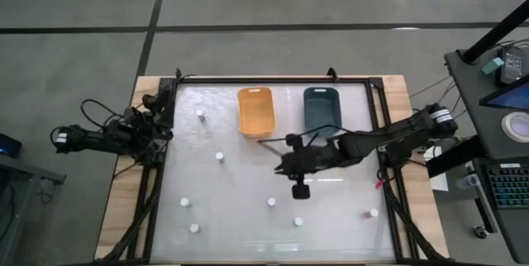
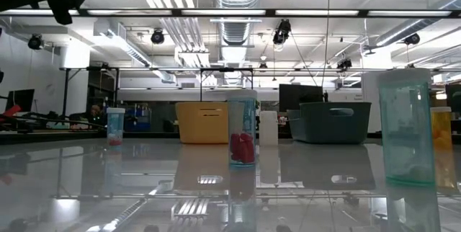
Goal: Pick and place medicine bottles into bin by pill shape (circle, oval)
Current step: Put the blue capsule bottle into the yellow bin
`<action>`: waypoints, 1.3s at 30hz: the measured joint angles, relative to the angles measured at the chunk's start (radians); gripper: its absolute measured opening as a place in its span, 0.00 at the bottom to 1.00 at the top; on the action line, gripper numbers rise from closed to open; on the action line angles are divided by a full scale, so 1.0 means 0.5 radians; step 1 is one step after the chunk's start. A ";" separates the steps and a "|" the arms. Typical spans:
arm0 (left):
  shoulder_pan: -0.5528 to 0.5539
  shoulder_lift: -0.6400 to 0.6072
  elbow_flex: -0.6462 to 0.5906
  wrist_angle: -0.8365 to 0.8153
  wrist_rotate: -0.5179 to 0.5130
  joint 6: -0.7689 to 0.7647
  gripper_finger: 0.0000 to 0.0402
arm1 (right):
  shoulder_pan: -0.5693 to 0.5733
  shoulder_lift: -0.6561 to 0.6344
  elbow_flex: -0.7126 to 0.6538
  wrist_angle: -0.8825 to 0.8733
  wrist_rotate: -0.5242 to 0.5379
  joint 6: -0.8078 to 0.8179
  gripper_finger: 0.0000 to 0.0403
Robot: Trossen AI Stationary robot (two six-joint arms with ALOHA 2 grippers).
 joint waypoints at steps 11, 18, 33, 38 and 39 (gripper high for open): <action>0.000 0.003 -0.005 -0.002 0.001 -0.002 0.61 | 0.215 0.416 0.315 -0.403 -0.007 0.251 0.08; 0.000 0.004 -0.005 -0.003 0.001 -0.002 0.61 | 0.253 0.577 0.324 -0.400 -0.012 0.486 0.10; 0.000 0.003 -0.005 -0.004 0.000 0.002 0.61 | 0.210 0.719 0.323 -0.270 -0.034 0.363 0.56; 0.000 0.007 -0.005 -0.003 -0.001 0.003 0.61 | 0.171 0.753 0.278 -0.200 -0.079 0.354 0.61; 0.000 0.008 -0.005 -0.003 -0.002 0.003 0.61 | 0.165 0.763 0.269 -0.177 -0.109 0.351 0.61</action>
